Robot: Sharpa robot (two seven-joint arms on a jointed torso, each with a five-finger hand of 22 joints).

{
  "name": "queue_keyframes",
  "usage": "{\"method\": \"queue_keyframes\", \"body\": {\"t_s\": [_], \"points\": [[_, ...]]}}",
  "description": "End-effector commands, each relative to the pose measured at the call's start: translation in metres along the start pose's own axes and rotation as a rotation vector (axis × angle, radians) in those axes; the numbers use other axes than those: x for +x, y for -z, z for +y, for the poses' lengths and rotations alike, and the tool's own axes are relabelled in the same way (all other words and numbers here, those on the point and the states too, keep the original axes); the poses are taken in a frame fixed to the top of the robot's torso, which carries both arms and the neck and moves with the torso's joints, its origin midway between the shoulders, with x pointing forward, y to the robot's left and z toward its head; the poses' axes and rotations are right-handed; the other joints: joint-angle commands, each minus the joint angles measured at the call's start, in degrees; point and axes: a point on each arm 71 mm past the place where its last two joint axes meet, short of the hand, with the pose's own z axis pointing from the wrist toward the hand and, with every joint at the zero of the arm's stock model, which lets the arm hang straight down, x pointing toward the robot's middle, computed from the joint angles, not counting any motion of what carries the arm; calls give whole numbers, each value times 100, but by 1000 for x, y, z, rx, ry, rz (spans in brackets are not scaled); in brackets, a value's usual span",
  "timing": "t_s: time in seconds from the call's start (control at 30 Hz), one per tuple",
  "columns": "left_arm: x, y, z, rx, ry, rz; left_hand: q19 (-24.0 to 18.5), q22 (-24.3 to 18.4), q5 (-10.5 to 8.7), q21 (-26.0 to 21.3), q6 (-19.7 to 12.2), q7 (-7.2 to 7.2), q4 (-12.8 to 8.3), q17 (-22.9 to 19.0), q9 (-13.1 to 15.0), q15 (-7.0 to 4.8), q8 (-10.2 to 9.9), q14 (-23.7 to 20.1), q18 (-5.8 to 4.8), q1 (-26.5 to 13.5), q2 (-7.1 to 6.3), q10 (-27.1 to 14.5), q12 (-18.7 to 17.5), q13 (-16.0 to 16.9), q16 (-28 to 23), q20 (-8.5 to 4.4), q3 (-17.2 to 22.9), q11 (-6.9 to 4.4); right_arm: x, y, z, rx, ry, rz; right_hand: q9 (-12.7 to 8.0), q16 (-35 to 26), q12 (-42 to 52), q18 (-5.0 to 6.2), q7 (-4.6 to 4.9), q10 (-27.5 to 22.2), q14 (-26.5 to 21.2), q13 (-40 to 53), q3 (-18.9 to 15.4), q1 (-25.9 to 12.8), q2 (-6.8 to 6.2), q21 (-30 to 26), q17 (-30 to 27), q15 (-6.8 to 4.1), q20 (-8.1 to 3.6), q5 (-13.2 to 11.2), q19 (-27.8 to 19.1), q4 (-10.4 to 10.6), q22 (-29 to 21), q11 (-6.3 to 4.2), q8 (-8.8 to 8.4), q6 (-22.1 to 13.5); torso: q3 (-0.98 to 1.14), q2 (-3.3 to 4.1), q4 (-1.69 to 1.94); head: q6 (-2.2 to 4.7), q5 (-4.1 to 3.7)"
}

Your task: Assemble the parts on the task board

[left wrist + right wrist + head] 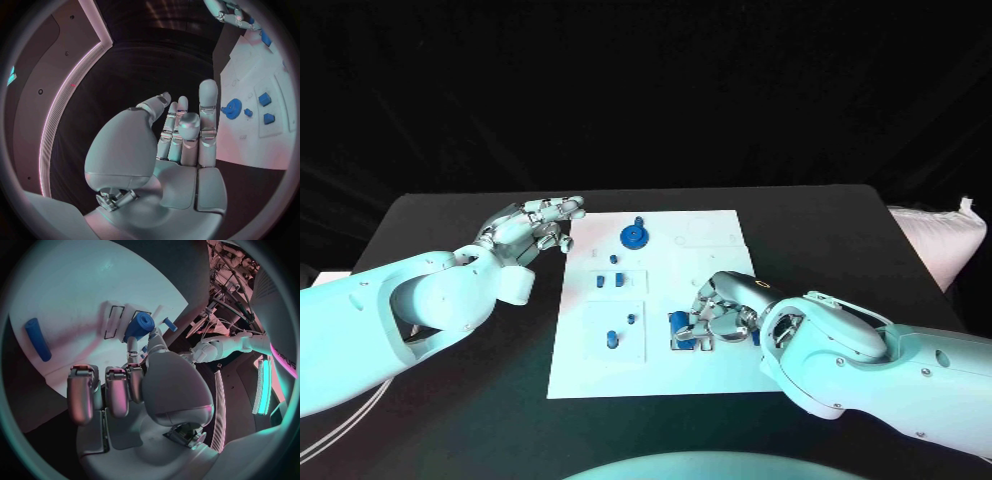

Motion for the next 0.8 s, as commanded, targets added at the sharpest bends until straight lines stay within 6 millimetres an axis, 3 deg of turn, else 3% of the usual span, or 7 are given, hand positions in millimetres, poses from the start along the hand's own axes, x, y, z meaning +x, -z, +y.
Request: {"method": "queue_keyframes", "body": {"t_s": [0.03, 0.37, 0.8], "points": [[3, 0, 0, 5, 4, 23, -46, -6, 25, -26, -44, -4, 2, -6, 2, 0, 9, -36, 71, 3, 67, -32, 23, 10, -40, 5, -22, -2, 6, -2, -3, 8, 42, 19, 7, 36, 10, -50, -29, 282, 541, 926, -7, 128, 146, 44, 1233, -37, -37, -8, 347, -19, 892, -36, 29, 28, -2, 4, 4, -6, 4], [3, 0, 0, 4, 4, 22, -46, -6, 25, -26, -44, -4, 2, -6, 2, 0, 9, -36, 71, 3, 67, -32, 23, 10, -40, 5, -22, -2, 12, -3, 2, -5, 30, 45, 74, 60, 99, -65, -90, 325, 550, 982, -35, 53, 184, 95, 1276, -69, -61, -9, 372, -9, 953, -83, 110, 139, -9, -3, 2, -11, 8], [2, 0, 0, 2, 4, 21, -51, -18, 27, -42, -51, -3, -1, -14, 2, 1, 11, -40, 74, 1, 68, -45, 38, 11, -40, 7, -29, -1, 7, 1, -1, -17, 29, 8, 114, 59, 150, -64, -132, 348, 549, 1017, -43, 125, 162, 93, 1275, -107, -96, -7, 371, -92, 952, -123, 136, 173, -2, -3, 5, -18, 4]]}}
